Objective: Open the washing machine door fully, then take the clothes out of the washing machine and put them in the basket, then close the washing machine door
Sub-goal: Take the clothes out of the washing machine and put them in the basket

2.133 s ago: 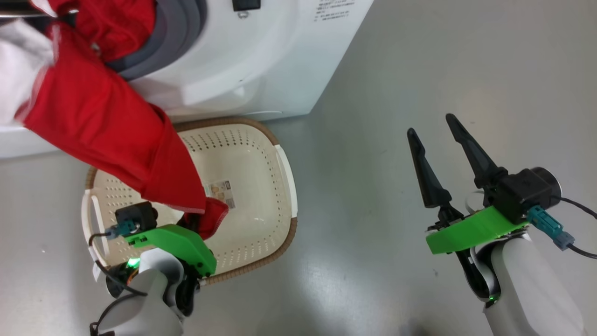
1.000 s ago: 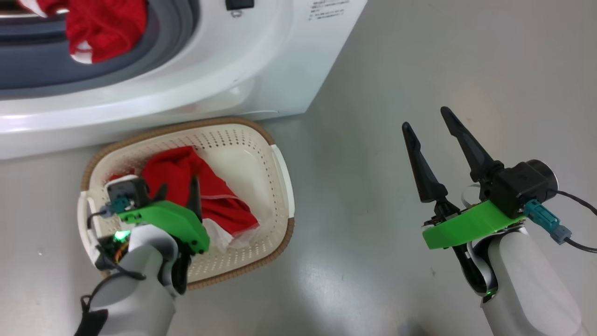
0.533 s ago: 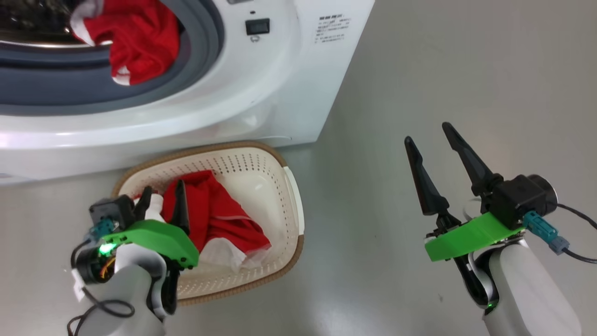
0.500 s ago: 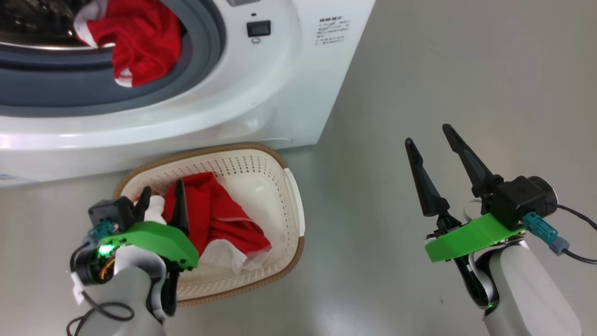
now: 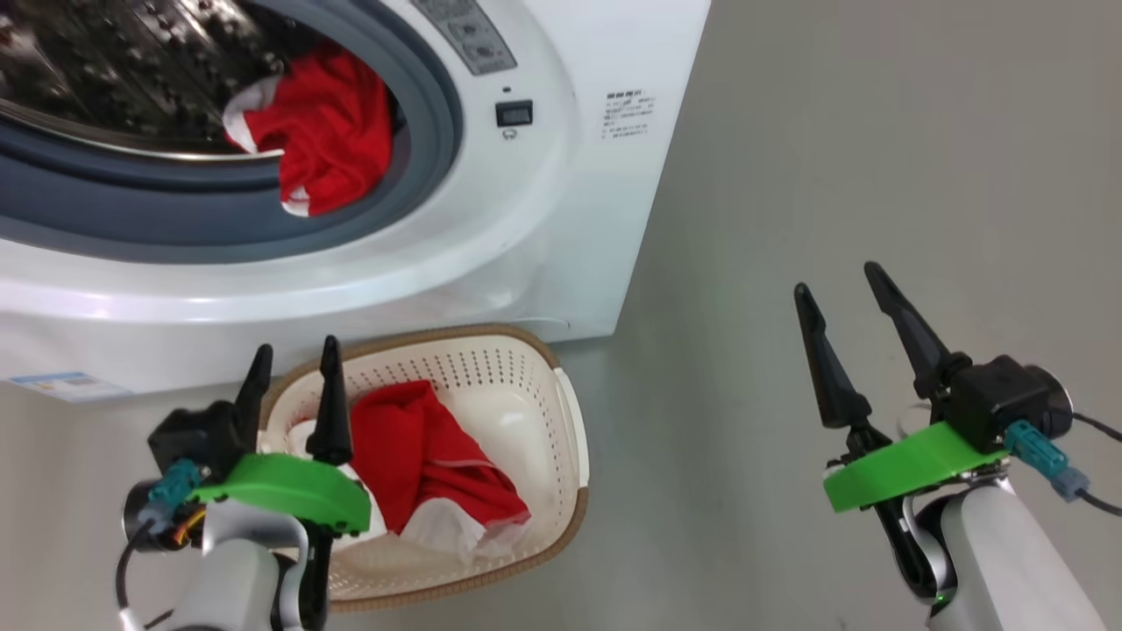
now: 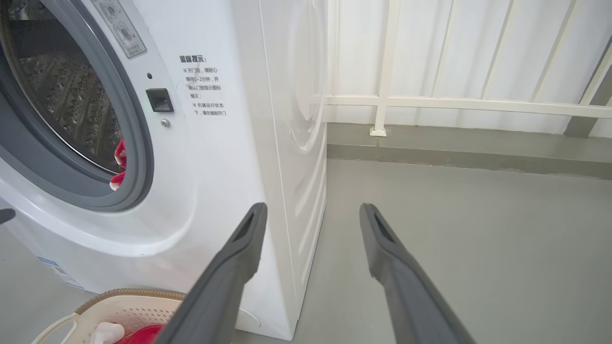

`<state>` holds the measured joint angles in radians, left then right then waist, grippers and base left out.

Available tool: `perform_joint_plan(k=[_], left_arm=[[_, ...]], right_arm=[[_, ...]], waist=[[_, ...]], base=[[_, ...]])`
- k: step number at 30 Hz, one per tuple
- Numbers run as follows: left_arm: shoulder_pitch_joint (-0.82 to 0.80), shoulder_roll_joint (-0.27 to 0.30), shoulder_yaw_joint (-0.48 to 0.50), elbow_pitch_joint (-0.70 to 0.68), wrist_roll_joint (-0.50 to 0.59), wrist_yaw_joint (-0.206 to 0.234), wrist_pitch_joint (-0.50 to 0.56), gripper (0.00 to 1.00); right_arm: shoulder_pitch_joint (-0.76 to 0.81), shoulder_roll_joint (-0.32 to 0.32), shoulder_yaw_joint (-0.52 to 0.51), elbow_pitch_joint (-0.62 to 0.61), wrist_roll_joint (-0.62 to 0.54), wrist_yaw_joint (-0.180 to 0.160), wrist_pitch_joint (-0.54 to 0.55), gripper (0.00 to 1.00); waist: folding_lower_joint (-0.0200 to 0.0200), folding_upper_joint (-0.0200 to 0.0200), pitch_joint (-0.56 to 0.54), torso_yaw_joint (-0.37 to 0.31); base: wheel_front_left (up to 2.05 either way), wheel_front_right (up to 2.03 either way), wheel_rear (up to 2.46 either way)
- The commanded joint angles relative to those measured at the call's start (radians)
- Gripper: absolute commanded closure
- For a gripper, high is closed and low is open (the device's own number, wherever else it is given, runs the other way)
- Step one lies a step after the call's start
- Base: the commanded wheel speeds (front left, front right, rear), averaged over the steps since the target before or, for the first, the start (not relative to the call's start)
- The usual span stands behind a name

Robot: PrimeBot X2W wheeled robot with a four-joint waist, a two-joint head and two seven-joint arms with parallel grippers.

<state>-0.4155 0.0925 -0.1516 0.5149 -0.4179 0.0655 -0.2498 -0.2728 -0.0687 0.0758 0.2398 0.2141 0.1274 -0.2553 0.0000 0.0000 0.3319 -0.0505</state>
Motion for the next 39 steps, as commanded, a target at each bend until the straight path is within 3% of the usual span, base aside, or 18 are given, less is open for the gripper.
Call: perform_joint_plan(k=[1,20,39], left_arm=[[0.028,0.018,0.037,-0.045,0.027,-0.012,-0.012,0.00],[0.243,-0.007,0.164,-0.332,0.147,-0.078,-0.012,0.00],[0.377,-0.012,0.221,-0.350,0.187,-0.123,-0.012,0.00]], right_arm=[[0.019,-0.002,0.017,-0.020,-0.013,0.003,-0.006,0.00],[0.125,0.009,-0.037,-0.044,-0.051,0.003,-0.006,0.00],[0.234,0.016,-0.040,-0.088,-0.057,0.003,-0.006,0.00]], waist=[[0.0000,0.0000,-0.034,0.010],[0.0000,0.0000,-0.203,-0.018],[0.0000,0.0000,-0.324,-0.051]], base=[[0.00,0.00,0.00],[0.00,0.00,0.00],[0.00,0.00,0.00]])
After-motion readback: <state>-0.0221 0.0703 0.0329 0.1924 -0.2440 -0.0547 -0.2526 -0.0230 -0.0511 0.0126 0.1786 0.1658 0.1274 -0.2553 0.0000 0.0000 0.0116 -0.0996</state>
